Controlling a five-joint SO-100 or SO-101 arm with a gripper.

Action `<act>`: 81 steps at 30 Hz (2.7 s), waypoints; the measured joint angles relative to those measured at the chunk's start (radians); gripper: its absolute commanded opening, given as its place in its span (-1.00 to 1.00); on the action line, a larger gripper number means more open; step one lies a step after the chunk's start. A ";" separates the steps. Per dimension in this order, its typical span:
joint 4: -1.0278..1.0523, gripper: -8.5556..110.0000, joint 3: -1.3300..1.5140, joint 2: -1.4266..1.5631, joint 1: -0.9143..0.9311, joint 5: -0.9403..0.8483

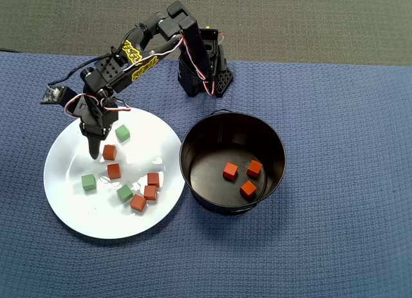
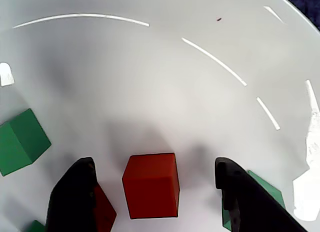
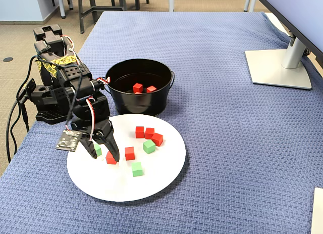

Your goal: Pick up the red cubes from the white plate and place them in the black recipient

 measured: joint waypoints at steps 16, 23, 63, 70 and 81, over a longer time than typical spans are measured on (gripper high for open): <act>-0.005 -0.47 -0.023 -0.064 -0.048 -0.005; -0.005 -0.48 -0.023 -0.064 -0.074 0.002; 0.241 -0.86 -0.044 0.482 -0.388 0.322; 0.265 -0.86 -0.008 0.598 -0.710 0.460; 0.321 -0.11 0.055 0.658 -0.985 0.517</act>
